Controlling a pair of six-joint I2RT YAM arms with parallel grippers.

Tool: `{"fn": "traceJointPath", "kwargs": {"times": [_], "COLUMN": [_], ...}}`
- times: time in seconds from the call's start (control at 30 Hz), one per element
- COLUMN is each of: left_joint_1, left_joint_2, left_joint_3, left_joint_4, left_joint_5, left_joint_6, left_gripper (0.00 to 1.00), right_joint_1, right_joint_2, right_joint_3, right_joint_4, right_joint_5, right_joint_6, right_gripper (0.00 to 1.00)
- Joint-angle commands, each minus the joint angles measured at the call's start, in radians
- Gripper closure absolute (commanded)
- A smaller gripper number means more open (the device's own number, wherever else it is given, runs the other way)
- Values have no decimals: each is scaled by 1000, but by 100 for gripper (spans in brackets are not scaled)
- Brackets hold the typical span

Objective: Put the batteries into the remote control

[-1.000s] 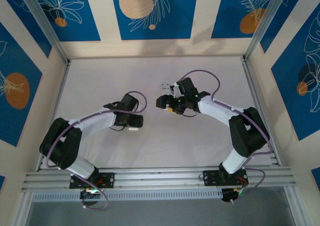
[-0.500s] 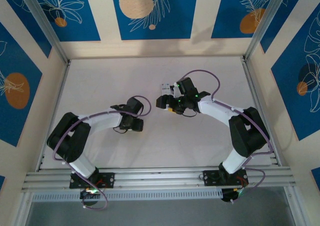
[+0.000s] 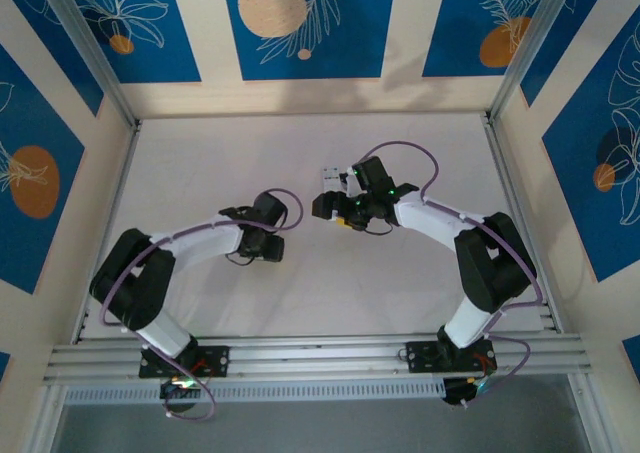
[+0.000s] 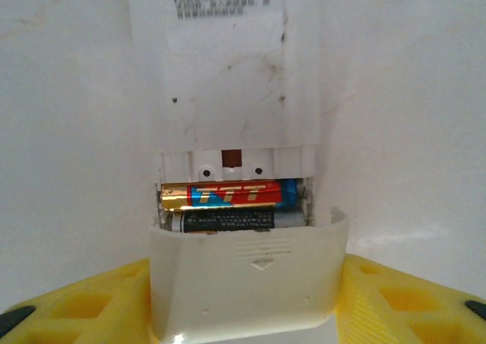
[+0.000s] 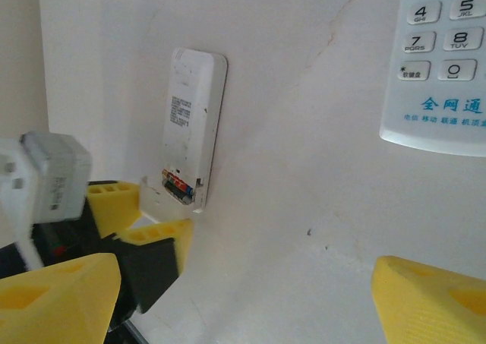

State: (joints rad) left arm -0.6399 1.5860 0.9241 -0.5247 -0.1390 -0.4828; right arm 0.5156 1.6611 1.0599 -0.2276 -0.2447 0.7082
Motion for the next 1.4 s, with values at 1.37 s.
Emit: {"fn": "traceJointPath", "kwargs": {"times": [1.37], "left_joint_1": [101], "left_joint_2": [19], "left_joint_3": [-25], "left_joint_4": [40], "left_joint_5": [38], "left_joint_6": [11], "left_gripper": [36], "right_joint_1": [3], "right_joint_2": [9], "right_joint_3": [26], "right_joint_4": [-26], "right_joint_5": [-34], "right_joint_6": [8], "right_gripper": [14]}}
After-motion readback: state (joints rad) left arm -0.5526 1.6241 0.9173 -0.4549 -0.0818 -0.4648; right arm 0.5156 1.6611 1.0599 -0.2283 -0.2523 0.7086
